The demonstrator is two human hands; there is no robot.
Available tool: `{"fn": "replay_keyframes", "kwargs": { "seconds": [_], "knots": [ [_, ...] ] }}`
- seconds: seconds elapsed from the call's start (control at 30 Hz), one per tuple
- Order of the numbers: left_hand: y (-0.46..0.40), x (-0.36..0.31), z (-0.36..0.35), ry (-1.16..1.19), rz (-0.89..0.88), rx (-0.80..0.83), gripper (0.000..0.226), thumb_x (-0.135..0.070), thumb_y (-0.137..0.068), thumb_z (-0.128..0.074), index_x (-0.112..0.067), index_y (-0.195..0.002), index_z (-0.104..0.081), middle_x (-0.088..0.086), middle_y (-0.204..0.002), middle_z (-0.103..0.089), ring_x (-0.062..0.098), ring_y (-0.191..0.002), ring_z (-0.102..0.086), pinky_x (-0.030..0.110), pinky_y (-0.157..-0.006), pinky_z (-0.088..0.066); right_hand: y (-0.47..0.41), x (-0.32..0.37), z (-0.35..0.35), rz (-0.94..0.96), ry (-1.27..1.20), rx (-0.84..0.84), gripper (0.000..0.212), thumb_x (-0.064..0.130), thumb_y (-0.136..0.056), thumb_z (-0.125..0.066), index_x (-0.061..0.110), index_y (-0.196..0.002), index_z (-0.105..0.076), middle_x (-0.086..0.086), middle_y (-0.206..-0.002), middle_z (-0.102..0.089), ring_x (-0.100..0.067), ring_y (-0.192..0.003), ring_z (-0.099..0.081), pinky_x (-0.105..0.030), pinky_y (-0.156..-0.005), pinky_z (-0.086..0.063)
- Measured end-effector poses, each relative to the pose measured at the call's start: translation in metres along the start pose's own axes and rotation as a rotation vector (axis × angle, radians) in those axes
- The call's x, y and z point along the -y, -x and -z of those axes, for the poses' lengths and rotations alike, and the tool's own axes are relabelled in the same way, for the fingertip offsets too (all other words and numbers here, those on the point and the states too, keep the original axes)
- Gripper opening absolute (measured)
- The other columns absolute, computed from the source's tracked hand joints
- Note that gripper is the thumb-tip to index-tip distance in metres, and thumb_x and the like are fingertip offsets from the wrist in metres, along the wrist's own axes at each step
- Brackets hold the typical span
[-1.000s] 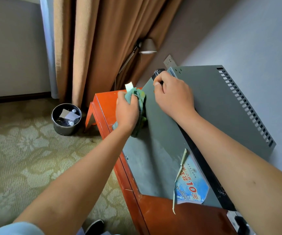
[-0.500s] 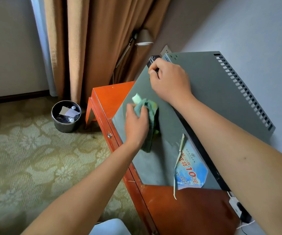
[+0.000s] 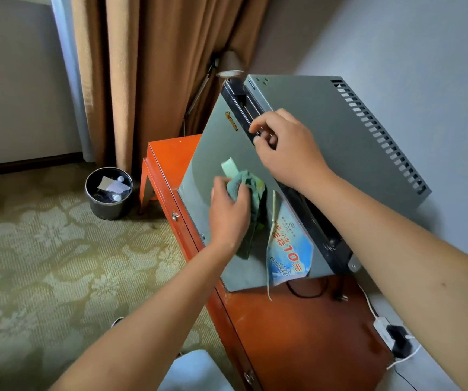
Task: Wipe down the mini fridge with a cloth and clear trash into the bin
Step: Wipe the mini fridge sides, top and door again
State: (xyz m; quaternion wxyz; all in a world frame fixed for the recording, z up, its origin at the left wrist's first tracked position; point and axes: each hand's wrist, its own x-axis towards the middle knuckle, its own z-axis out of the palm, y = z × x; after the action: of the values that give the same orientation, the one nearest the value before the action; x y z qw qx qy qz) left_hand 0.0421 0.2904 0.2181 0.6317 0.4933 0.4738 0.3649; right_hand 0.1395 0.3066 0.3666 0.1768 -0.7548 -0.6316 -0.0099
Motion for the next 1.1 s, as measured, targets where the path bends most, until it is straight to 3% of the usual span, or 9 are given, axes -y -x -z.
{"fn": "replay_keyframes", "kwargs": {
  "seconds": [0.13, 0.27, 0.43, 0.57, 0.77, 0.93, 1.1],
  "knots": [
    [-0.006, -0.004, -0.003, -0.016, -0.111, -0.051, 0.012, -0.046, -0.092, -0.050, -0.038, -0.095, -0.043, -0.003, -0.102, -0.060, 0.016, -0.090, -0.062, 0.040, -0.074, -0.053, 0.029, -0.016, 0.004, -0.045, -0.008, 0.011, 0.018, 0.022, -0.092, -0.053, 0.033, -0.104, -0.063, 0.010, -0.085, -0.050, -0.006, -0.074, -0.052, -0.025, -0.067, -0.043],
    [0.011, 0.042, -0.003, -0.086, 0.024, -0.092, 0.010, -0.043, -0.093, -0.048, -0.036, -0.099, -0.043, -0.002, -0.104, -0.061, 0.016, -0.086, -0.062, 0.042, -0.074, -0.054, 0.045, -0.018, -0.005, -0.032, 0.016, -0.093, 0.014, 0.024, -0.091, -0.052, 0.030, -0.098, -0.062, 0.012, -0.078, -0.046, -0.009, -0.074, -0.048, -0.029, -0.063, -0.042],
    [0.084, 0.091, -0.024, -0.064, 0.050, -0.050, 0.012, -0.048, -0.092, -0.050, -0.040, -0.097, -0.044, -0.011, -0.101, -0.060, 0.006, -0.085, -0.061, 0.040, -0.070, -0.055, 0.044, -0.019, -0.009, -0.044, 0.013, -0.138, 0.015, 0.024, -0.086, -0.050, 0.027, -0.096, -0.062, 0.016, -0.074, -0.047, -0.007, -0.074, -0.048, -0.028, -0.063, -0.038],
    [0.084, 0.071, -0.026, 0.007, -0.082, -0.050, 0.013, -0.049, -0.090, -0.055, -0.040, -0.095, -0.047, -0.010, -0.098, -0.060, 0.008, -0.085, -0.063, 0.040, -0.068, -0.055, 0.045, -0.019, -0.006, -0.038, 0.014, -0.123, 0.017, 0.022, -0.087, -0.050, 0.028, -0.096, -0.063, 0.017, -0.076, -0.048, -0.007, -0.077, -0.050, -0.028, -0.067, -0.041],
    [0.030, 0.029, -0.020, 0.034, -0.245, -0.145, 0.012, -0.033, -0.087, -0.057, -0.036, -0.093, -0.047, -0.006, -0.098, -0.057, 0.013, -0.086, -0.060, 0.038, -0.068, -0.053, 0.045, -0.019, -0.004, -0.018, 0.010, -0.108, 0.018, 0.022, -0.089, -0.050, 0.029, -0.098, -0.064, 0.012, -0.090, -0.058, -0.010, -0.082, -0.055, -0.026, -0.066, -0.042],
    [0.063, 0.082, -0.025, -0.062, -0.169, -0.120, 0.012, -0.043, -0.088, -0.055, -0.039, -0.096, -0.046, -0.011, -0.100, -0.057, 0.007, -0.085, -0.060, 0.032, -0.063, -0.050, 0.045, -0.020, -0.005, -0.032, 0.004, -0.105, 0.018, 0.021, -0.088, -0.049, 0.031, -0.094, -0.062, 0.014, -0.077, -0.049, -0.007, -0.079, -0.052, -0.016, -0.059, -0.035],
    [0.117, 0.120, -0.033, -0.106, -0.108, -0.048, 0.016, -0.049, -0.087, -0.054, -0.038, -0.097, -0.050, -0.015, -0.098, -0.057, 0.007, -0.083, -0.062, 0.046, -0.066, -0.057, 0.046, -0.018, -0.003, -0.029, 0.003, -0.107, 0.018, 0.021, -0.089, -0.049, 0.031, -0.095, -0.062, 0.014, -0.084, -0.053, -0.005, -0.076, -0.051, -0.017, -0.058, -0.033]
  ]
}}
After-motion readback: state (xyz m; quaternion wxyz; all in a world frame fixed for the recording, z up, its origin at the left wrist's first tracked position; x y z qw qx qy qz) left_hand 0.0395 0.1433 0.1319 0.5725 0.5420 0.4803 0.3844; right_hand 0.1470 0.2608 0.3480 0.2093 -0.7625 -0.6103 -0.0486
